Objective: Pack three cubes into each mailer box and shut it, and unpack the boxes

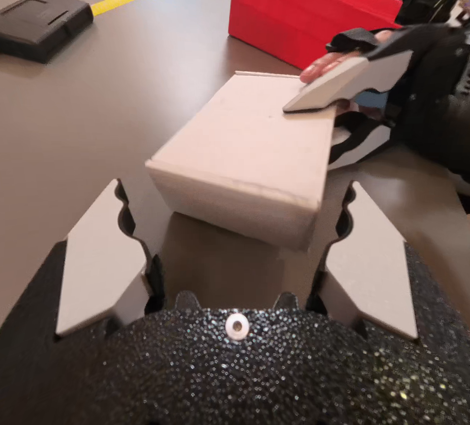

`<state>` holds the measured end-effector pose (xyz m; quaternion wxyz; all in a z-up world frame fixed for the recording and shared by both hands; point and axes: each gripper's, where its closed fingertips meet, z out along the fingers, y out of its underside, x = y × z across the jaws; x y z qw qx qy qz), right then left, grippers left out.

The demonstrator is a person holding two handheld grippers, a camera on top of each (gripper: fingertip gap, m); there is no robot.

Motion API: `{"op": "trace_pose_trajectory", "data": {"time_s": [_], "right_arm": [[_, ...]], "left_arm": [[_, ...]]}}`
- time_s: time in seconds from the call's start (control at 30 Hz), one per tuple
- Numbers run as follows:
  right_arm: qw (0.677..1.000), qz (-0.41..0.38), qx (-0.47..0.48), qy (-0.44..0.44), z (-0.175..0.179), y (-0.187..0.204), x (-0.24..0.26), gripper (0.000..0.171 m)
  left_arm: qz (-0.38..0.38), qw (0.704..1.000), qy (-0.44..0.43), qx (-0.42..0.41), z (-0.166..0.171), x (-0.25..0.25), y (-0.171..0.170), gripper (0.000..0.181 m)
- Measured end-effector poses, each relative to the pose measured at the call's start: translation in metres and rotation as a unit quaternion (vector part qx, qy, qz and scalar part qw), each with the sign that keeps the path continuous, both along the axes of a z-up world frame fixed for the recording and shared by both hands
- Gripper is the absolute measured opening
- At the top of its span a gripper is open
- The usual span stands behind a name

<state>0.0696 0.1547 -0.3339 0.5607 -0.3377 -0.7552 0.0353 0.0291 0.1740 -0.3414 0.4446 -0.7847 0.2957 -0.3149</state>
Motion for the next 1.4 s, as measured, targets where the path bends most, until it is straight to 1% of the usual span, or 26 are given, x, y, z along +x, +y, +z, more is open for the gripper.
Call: {"op": "trace_pose_trajectory", "data": {"time_s": [0.1, 0.2, 0.33, 0.43, 0.6, 0.73, 0.93, 1.0, 1.07, 1.1, 1.23, 1.3, 1.4], "right_arm": [[0.996, -0.008, -0.077, 0.040, 0.015, 0.005, 0.008, 0.065], [0.986, -0.007, -0.145, 0.080, 0.029, 0.009, 0.015, 0.065], [0.975, -0.001, -0.193, 0.114, 0.038, 0.015, 0.023, 0.065], [0.971, -0.001, -0.206, 0.124, 0.040, 0.017, 0.025, 0.065], [0.974, -0.001, -0.195, 0.114, 0.038, 0.015, 0.023, 0.065], [0.974, -0.002, -0.194, 0.117, 0.038, 0.015, 0.022, 0.065], [0.966, -0.011, -0.220, 0.137, 0.043, 0.020, 0.023, 0.065], [0.958, -0.019, -0.242, 0.154, 0.047, 0.023, 0.023, 0.065], [0.941, -0.027, -0.285, 0.180, 0.053, 0.026, 0.023, 0.065], [0.931, -0.030, -0.309, 0.192, 0.056, 0.028, 0.023, 0.064], [0.900, -0.041, -0.376, 0.219, 0.061, 0.031, 0.021, 0.064], [0.895, -0.043, -0.385, 0.222, 0.062, 0.031, 0.020, 0.064], [0.898, -0.046, -0.379, 0.220, 0.061, 0.030, 0.020, 0.064]], "left_arm": [[-0.029, 0.999, -0.022, 0.013, 0.004, 0.009, -0.014, 0.160], [-0.049, 0.998, -0.048, 0.005, 0.009, 0.020, -0.017, 0.159], [-0.067, 0.994, -0.088, 0.017, 0.020, 0.032, -0.016, 0.158], [-0.053, 0.993, -0.104, 0.015, 0.023, 0.033, -0.010, 0.150], [-0.016, 0.993, -0.111, 0.037, 0.028, 0.028, 0.001, 0.136], [-0.008, 0.991, -0.127, 0.037, 0.031, 0.027, 0.004, 0.133], [0.019, 0.985, -0.167, 0.043, 0.041, 0.025, 0.010, 0.128], [0.041, 0.981, -0.185, 0.050, 0.046, 0.023, 0.015, 0.126], [0.070, 0.974, -0.207, 0.065, 0.056, 0.021, 0.020, 0.123], [0.092, 0.970, -0.214, 0.071, 0.059, 0.018, 0.023, 0.119], [0.136, 0.956, -0.245, 0.085, 0.070, 0.014, 0.028, 0.119], [0.145, 0.953, -0.253, 0.083, 0.072, 0.014, 0.028, 0.120], [0.149, 0.950, -0.262, 0.085, 0.073, 0.014, 0.028, 0.122]]}}
